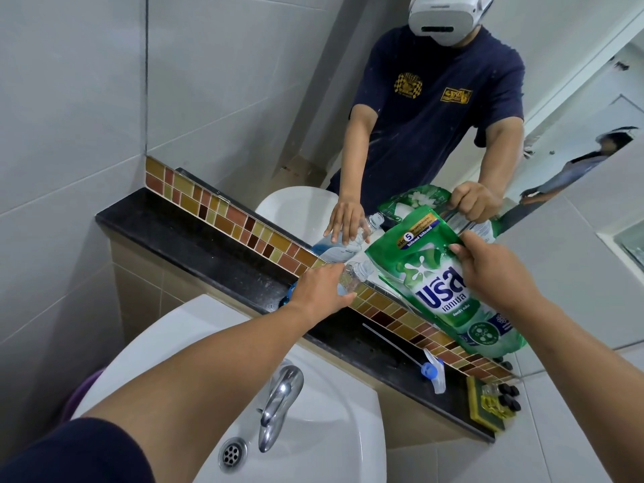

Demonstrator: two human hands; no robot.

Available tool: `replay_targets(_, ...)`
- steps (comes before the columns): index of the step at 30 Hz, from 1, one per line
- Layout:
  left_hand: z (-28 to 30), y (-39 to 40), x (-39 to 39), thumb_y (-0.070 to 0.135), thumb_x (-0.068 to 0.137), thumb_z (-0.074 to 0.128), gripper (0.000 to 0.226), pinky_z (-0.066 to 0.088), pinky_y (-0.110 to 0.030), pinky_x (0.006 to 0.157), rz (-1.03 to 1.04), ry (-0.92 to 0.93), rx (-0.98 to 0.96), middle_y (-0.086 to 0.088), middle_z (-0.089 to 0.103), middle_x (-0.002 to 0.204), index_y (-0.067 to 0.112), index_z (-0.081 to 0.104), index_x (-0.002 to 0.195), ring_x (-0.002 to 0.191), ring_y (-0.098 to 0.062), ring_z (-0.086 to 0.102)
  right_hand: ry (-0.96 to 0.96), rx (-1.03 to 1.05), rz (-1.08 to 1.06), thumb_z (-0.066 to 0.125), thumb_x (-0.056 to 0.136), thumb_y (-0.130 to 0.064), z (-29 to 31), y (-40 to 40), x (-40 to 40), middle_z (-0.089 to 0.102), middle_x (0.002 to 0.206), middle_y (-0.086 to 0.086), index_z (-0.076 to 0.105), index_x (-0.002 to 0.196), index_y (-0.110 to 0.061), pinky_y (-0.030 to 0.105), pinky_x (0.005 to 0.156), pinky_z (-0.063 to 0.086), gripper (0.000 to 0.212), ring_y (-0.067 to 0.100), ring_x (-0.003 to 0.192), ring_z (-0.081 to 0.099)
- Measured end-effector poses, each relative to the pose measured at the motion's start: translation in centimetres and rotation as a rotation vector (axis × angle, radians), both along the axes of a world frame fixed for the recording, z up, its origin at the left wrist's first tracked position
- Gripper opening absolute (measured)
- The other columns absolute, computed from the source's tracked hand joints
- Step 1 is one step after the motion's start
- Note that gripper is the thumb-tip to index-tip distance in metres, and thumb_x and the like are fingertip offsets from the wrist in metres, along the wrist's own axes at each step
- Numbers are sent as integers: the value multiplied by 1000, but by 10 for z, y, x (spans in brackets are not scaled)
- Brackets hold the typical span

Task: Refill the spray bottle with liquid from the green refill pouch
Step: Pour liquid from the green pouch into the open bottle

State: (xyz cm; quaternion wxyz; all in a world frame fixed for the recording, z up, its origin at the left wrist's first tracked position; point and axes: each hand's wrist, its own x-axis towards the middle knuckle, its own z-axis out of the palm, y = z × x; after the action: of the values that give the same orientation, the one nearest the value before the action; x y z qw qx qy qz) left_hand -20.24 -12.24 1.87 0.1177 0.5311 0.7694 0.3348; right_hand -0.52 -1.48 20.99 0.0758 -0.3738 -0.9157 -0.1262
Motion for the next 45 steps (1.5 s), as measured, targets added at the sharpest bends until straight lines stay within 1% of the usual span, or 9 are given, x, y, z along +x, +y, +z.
replay_targets(5, 0, 0, 0, 58, 85, 67, 61, 55, -37, 87, 2, 1, 1, -4, 66, 124, 20, 54, 131, 111, -26, 64, 22, -41, -12, 40, 104, -31, -6, -1, 2, 45, 57, -1, 45, 91, -10, 29, 46, 27, 25, 13, 49, 42)
replay_targets(8, -1, 0, -1, 58, 85, 66, 61, 56, -38, 87, -4, 0, -1, -4, 66, 124, 19, 53, 131, 111, -26, 64, 38, -69, -12, 40, 104, -30, -10, -2, 2, 44, 57, -5, 42, 87, -13, 27, 46, 25, 25, 10, 50, 43)
replay_targets(10, -1, 0, -1, 58, 85, 67, 64, 56, -39, 89, -6, -13, 0, -5, 65, 126, 19, 52, 133, 112, -27, 63, 50, -73, -15, 39, 103, -33, -13, -1, 2, 45, 57, -4, 41, 86, -13, 27, 46, 26, 26, 12, 50, 44)
replay_targets(14, -2, -1, -4, 58, 85, 67, 65, 57, -40, 88, -1, -35, -3, -5, 65, 126, 19, 52, 134, 112, -27, 64, 91, -113, -57, 40, 104, -32, -20, -3, 3, 51, 61, 2, 45, 87, -11, 32, 47, 37, 27, 20, 53, 49)
replay_targets(18, -2, 0, -4, 59, 85, 67, 64, 58, -41, 87, 0, -35, -9, -6, 66, 123, 18, 53, 132, 110, -28, 64, 145, -145, -85, 42, 104, -29, -28, -8, 5, 51, 61, 4, 44, 86, -12, 36, 50, 40, 25, 24, 54, 50)
replay_targets(23, -4, 0, -4, 59, 84, 67, 62, 57, -41, 88, -10, -34, -1, -5, 66, 123, 19, 54, 130, 110, -29, 64, 202, -179, -111, 44, 104, -27, -35, -9, 9, 50, 61, 1, 44, 86, -13, 30, 47, 34, 23, 20, 53, 49)
replay_targets(29, -3, -1, -4, 59, 84, 68, 63, 57, -42, 87, -24, -18, 1, -5, 66, 123, 19, 54, 130, 110, -29, 64, 237, -199, -117, 44, 104, -27, -40, -9, 14, 50, 60, -1, 42, 87, -16, 29, 46, 31, 21, 15, 53, 50)
replay_targets(35, -2, -1, -3, 58, 84, 67, 64, 57, -41, 88, -32, -6, 0, -5, 65, 124, 17, 53, 132, 111, -28, 64, 235, -214, -136, 43, 105, -28, -39, -9, 14, 51, 60, 0, 44, 88, -12, 28, 46, 31, 23, 15, 53, 49)
replay_targets(45, -2, -1, -4, 59, 85, 66, 65, 56, -39, 87, -32, 30, -8, -5, 65, 124, 17, 52, 132, 111, -28, 64, 222, -215, -142, 42, 104, -29, -42, -7, 14, 52, 63, 2, 43, 88, -13, 29, 47, 34, 23, 17, 55, 51)
